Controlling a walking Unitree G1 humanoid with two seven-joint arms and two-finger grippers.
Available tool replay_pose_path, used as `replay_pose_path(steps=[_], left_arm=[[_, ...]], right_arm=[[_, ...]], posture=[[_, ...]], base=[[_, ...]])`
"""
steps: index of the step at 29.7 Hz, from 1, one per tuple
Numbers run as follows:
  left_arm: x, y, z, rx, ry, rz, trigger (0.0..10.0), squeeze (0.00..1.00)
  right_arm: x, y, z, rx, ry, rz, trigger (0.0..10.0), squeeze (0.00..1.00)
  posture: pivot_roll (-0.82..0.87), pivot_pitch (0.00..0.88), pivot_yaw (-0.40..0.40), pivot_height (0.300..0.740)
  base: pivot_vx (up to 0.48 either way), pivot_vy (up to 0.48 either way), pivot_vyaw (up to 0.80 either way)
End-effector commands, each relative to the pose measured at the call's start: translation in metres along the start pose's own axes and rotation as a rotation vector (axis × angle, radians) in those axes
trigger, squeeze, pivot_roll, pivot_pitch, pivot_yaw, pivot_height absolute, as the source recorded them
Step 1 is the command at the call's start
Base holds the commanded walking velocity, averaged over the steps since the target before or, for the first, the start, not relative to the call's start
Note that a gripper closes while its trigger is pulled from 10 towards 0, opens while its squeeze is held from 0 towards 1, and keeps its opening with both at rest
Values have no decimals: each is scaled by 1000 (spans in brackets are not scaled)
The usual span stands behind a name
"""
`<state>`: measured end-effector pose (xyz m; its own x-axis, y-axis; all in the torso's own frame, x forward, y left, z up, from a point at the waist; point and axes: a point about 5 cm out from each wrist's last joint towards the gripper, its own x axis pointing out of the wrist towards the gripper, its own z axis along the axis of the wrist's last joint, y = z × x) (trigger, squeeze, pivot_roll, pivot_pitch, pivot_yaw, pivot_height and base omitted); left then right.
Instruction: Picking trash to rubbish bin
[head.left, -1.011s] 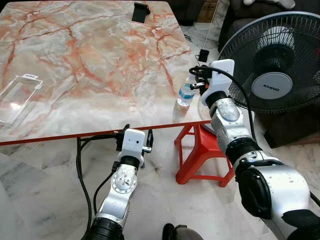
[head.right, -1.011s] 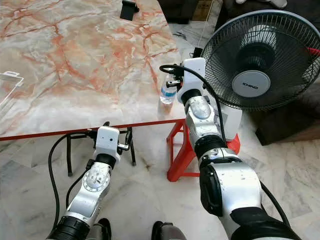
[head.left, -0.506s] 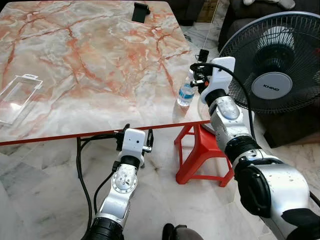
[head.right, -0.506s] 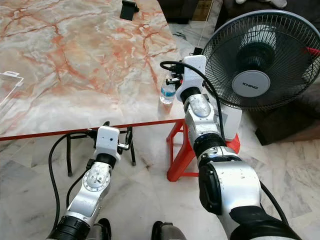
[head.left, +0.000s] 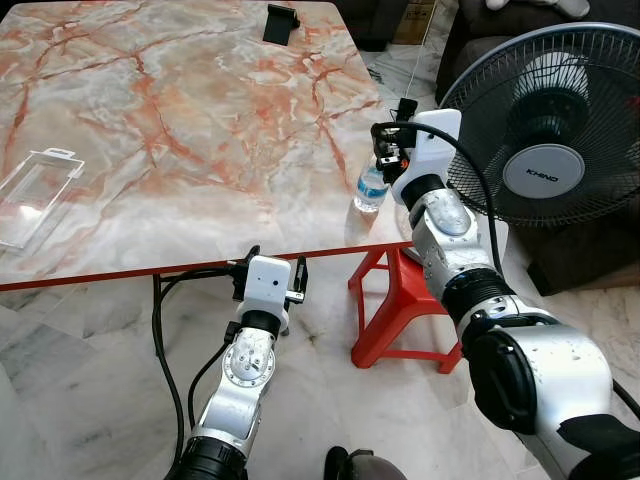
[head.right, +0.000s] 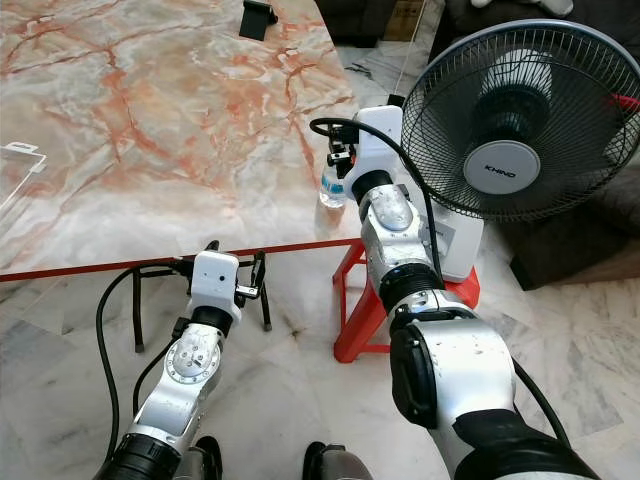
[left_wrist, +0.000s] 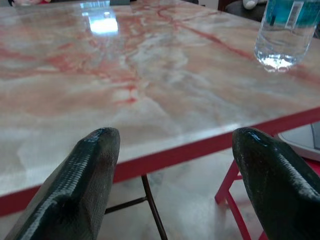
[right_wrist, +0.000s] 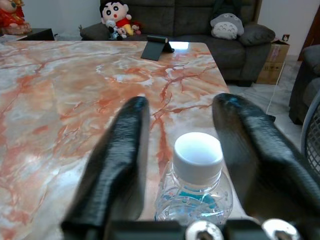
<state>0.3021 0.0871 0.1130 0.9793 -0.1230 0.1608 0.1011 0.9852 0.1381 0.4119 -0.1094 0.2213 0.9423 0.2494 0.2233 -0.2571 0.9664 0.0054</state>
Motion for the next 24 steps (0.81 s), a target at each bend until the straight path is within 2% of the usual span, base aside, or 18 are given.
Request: replay_pose_path(steps=[1, 14, 15, 16, 24], left_arm=[[-3, -8, 1, -3, 2, -25, 10000, 0], [-6, -9, 2, -6, 5, -26, 10000, 0], [-6, -9, 2, -6, 5, -26, 10000, 0], [-7, -9, 2, -6, 7, -27, 10000, 0], [-9, -9, 2, -8, 14, -28, 10000, 0]], right_arm=[[2, 0, 4, 3, 3, 1, 10000, 1000], [4, 3, 5, -29, 9, -8, 10000, 1000], [4, 3, 4, -39, 16, -10, 10000, 0], [4, 3, 2, -61, 38, -17, 10000, 0], [4, 0, 1, -52, 59, -36, 10000, 0]], posture=[[-10, 223, -140, 740], [-5, 229, -143, 740], [-5, 229, -143, 740], [-5, 232, -143, 740], [-1, 243, -148, 740]], base=[[0, 0, 0], [0, 0, 0], [0, 0, 0], [0, 0, 0], [0, 0, 0]])
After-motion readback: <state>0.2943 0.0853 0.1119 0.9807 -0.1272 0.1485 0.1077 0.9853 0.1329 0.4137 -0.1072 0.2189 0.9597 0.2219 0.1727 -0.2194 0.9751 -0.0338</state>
